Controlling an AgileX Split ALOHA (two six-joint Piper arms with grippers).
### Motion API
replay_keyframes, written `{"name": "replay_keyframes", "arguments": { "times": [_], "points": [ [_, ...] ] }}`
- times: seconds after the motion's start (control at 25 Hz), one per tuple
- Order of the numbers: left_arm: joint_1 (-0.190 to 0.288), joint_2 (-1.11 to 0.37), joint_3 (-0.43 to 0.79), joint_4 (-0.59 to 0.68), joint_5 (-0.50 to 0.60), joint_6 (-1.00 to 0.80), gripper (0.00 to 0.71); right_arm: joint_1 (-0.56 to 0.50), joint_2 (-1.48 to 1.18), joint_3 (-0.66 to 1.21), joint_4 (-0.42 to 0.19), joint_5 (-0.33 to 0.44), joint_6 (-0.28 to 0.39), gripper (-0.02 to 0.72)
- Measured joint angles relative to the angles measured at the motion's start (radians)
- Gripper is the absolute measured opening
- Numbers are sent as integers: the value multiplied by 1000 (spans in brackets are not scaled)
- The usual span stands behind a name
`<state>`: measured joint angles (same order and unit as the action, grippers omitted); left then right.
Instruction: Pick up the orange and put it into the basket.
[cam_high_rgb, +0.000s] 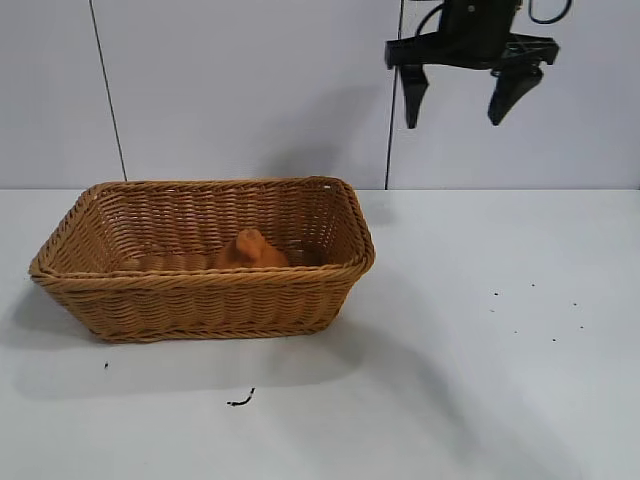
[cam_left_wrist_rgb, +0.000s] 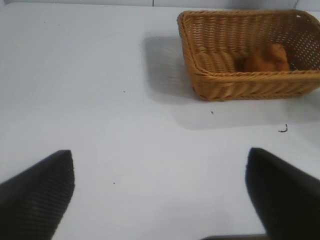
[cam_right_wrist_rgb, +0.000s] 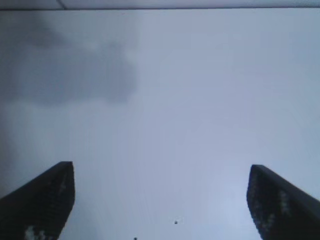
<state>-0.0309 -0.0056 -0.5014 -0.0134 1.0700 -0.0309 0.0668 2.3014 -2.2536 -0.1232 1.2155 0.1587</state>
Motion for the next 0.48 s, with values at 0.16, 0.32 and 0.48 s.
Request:
{"name": "replay_keyframes", "arguments": {
  "times": [0.16, 0.32, 0.48],
  "points": [
    [0, 0, 0, 0, 0, 0, 666, -42, 0, 2, 15, 2, 0, 638],
    [0, 0, 0, 0, 0, 0, 666, -52, -36, 81, 47, 1, -16, 638],
    [0, 0, 0, 0, 0, 0, 666, -53, -136, 259, 57, 0, -23, 638]
  ]
}}
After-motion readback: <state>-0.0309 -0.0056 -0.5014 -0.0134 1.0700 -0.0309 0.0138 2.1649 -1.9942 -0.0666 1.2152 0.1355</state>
